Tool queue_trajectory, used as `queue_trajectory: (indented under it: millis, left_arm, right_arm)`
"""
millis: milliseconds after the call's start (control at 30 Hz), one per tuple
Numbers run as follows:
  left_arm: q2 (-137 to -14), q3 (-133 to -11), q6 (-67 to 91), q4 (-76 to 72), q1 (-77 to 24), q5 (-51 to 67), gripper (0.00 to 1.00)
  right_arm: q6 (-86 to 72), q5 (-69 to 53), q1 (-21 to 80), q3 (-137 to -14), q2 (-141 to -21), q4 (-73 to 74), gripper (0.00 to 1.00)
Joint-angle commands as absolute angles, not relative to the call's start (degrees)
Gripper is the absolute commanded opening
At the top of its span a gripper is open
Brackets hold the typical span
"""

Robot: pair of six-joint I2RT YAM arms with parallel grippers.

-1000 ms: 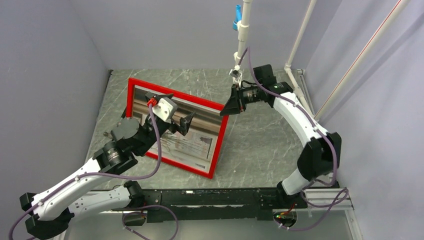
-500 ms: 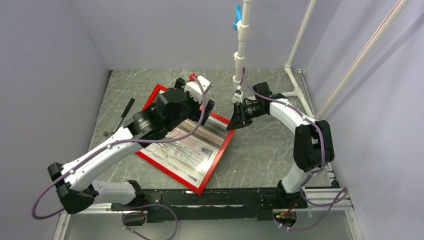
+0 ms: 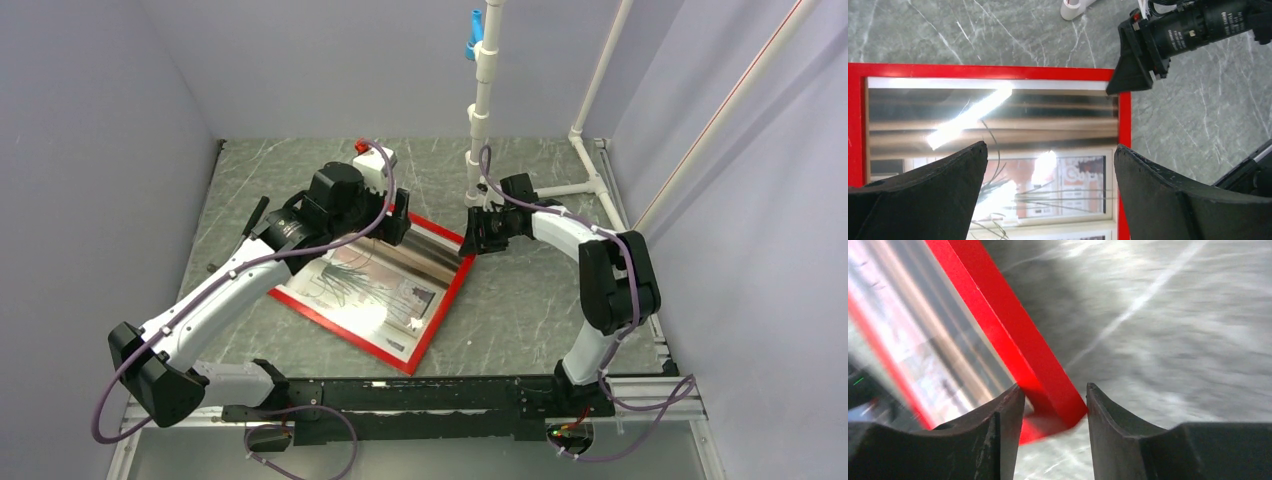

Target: Put the photo into the frame

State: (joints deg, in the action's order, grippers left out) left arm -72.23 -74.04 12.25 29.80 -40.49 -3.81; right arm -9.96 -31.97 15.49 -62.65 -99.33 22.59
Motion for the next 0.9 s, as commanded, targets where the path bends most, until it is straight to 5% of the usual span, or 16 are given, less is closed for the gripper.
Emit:
queue_trajectory:
  millis: [0, 133, 267, 300, 333, 567, 867]
  left_arm:
    - [-71.0, -74.5, 15.0, 28.7, -39.1, 0.5, 0.99]
    - [-70.9, -74.8, 15.3, 30.3, -38.8, 0.2, 0.99]
    - [-70.4, -73.8, 16.1, 31.3, -38.6, 0.2, 0.99]
    - [-70.3, -73.5, 16.4, 31.6, -38.6, 0.2, 0.99]
    - [-70.4, -73.2, 16.6, 31.9, -38.5, 0.2, 0.99]
    - [-70.2, -70.6, 17.3, 34.0, -38.3, -0.1, 0.99]
    - [-69.8, -63.9, 22.1, 33.5, -35.3, 8.9, 0.99]
  right_arm:
    - [-10.0, -10.1, 14.1, -63.8, -101.1, 15.7, 0.53]
    - [-11.0, -7.9, 14.1, -63.9, -100.1, 15.7, 0.61]
    - [-14.4, -3.5, 14.1, -63.3, -96.1, 16.5, 0.81]
    - [-15.8, -2.0, 14.1, -63.0, -94.4, 16.7, 0.97]
    - [-17.2, -1.3, 14.0, -62.4, -92.7, 16.6, 0.99]
    - [-32.4, 4.3, 14.1, -54.8, -77.7, 18.4, 1.00]
    - [-38.0, -1.8, 17.1, -47.5, -74.2, 24.1, 1.00]
